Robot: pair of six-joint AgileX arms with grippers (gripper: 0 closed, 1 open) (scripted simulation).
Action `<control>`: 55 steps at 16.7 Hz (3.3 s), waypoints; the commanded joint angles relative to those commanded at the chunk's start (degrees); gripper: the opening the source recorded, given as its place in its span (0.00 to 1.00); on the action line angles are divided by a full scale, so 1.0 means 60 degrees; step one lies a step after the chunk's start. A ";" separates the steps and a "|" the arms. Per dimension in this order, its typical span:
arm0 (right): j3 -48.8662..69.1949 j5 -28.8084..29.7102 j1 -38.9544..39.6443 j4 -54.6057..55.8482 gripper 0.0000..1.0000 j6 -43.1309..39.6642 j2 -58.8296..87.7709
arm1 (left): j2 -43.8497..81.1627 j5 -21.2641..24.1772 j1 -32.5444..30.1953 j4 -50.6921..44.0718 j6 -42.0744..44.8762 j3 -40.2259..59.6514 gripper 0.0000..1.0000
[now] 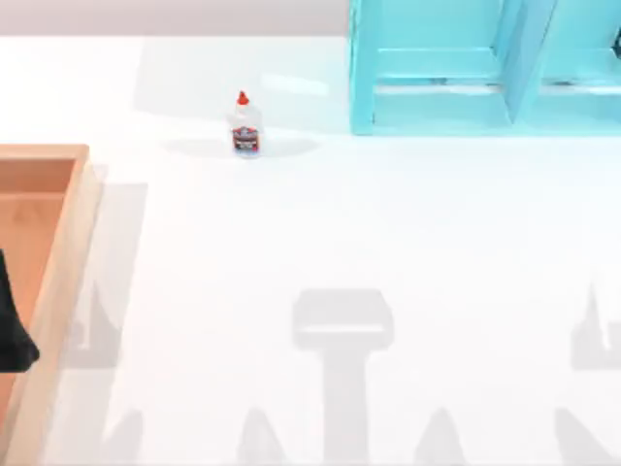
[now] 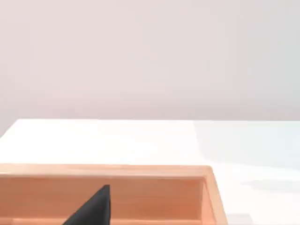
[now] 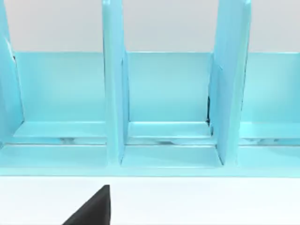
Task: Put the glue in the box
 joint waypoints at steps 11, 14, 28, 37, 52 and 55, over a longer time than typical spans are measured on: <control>0.0000 0.0000 0.0000 0.0000 1.00 0.0000 0.0000 | 0.3841 -0.0619 -0.1106 0.2536 -0.0252 0.1406 1.00; 0.0000 0.0000 0.0000 0.0000 1.00 0.0000 0.0000 | 0.6239 -0.1134 -0.1661 0.4090 -0.0290 0.2260 1.00; 0.0000 0.0000 0.0000 0.0000 1.00 0.0000 0.0000 | 1.8639 -0.3958 -0.4404 1.2283 0.0021 0.6805 1.00; 0.0000 0.0000 0.0000 0.0000 1.00 0.0000 0.0000 | 2.3743 -0.5053 -0.5536 1.5399 -0.0045 0.8465 1.00; 0.0000 0.0000 0.0000 0.0000 1.00 0.0000 0.0000 | 2.4775 -0.4825 -0.5302 1.4872 -0.0096 0.9923 1.00; 0.0000 0.0000 0.0000 0.0000 1.00 0.0000 0.0000 | 2.5089 -0.4489 -0.4971 1.3995 -0.0100 1.1107 1.00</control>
